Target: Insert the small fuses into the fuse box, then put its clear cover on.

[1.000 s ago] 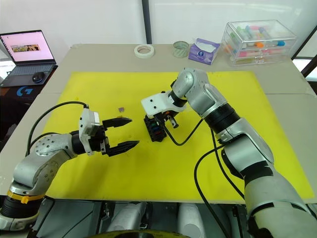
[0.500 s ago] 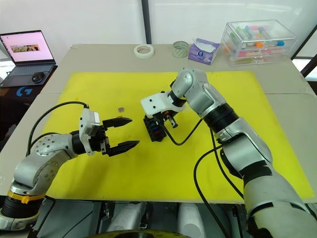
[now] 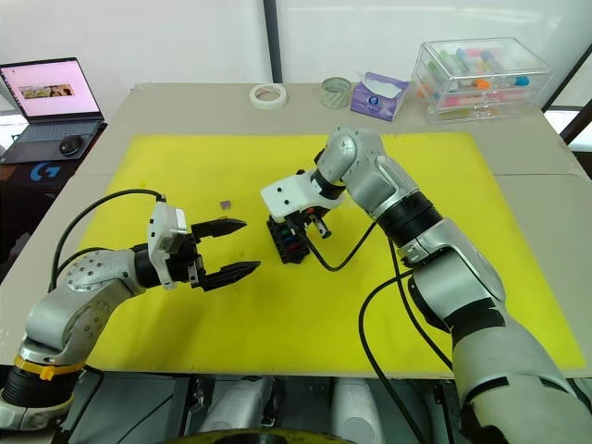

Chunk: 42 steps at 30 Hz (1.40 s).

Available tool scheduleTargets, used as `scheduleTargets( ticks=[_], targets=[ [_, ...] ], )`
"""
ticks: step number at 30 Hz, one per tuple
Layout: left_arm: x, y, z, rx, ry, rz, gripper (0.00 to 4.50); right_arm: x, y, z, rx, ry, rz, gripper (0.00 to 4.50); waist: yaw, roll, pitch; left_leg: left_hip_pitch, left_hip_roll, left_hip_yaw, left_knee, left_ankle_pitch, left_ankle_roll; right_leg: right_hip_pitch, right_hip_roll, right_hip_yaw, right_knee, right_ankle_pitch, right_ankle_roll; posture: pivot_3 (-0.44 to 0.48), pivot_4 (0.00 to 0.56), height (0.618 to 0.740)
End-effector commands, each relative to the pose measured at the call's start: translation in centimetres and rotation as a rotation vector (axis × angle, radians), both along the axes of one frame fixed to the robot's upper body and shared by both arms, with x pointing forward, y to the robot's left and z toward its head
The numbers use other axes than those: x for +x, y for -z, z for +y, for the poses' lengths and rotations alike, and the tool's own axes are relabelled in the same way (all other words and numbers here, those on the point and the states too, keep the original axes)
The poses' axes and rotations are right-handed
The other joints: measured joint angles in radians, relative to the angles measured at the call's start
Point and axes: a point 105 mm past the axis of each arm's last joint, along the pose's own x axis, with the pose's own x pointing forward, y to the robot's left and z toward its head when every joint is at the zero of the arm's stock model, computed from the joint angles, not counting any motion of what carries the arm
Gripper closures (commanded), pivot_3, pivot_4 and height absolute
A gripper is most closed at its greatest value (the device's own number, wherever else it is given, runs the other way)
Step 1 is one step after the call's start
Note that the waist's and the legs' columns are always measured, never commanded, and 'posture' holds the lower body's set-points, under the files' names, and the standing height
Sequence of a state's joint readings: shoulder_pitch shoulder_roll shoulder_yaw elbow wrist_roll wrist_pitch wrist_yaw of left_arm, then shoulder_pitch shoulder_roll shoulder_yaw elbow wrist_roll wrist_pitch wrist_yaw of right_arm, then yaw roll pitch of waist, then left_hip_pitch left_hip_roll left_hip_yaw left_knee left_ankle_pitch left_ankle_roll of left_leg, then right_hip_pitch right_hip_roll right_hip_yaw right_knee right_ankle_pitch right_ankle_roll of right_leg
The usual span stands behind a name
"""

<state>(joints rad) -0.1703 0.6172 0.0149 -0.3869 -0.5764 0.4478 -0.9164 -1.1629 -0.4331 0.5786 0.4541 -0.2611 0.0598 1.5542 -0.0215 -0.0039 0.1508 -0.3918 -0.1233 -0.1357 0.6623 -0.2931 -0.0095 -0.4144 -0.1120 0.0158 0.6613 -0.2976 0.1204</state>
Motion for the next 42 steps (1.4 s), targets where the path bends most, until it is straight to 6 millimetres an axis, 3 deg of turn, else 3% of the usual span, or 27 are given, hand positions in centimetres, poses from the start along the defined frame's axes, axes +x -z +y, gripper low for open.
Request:
scheduleTargets(
  ticks=[1, 42],
  targets=[
    [-0.36, -0.64, -0.37, -0.006, 0.018, -0.032, 0.03, 0.13, 0.44, 0.33, -0.022, -0.003, -0.01, 4.5, 0.0, 0.0, 0.0, 0.0, 0.0, 0.0, 0.0, 0.0, 0.0, 0.0, 0.0, 0.0, 0.0, 0.0, 0.0, 0.0, 0.15, 0.74],
    [-0.25, -0.43, -0.49, 0.005, 0.024, -0.031, 0.03, -0.03, -0.04, 0.15, 0.008, -0.009, -0.007, 4.5, 0.0, 0.0, 0.0, 0.0, 0.0, 0.0, 0.0, 0.0, 0.0, 0.0, 0.0, 0.0, 0.001, 0.0, 0.0, 0.0, 0.15, 0.74]
  ],
)
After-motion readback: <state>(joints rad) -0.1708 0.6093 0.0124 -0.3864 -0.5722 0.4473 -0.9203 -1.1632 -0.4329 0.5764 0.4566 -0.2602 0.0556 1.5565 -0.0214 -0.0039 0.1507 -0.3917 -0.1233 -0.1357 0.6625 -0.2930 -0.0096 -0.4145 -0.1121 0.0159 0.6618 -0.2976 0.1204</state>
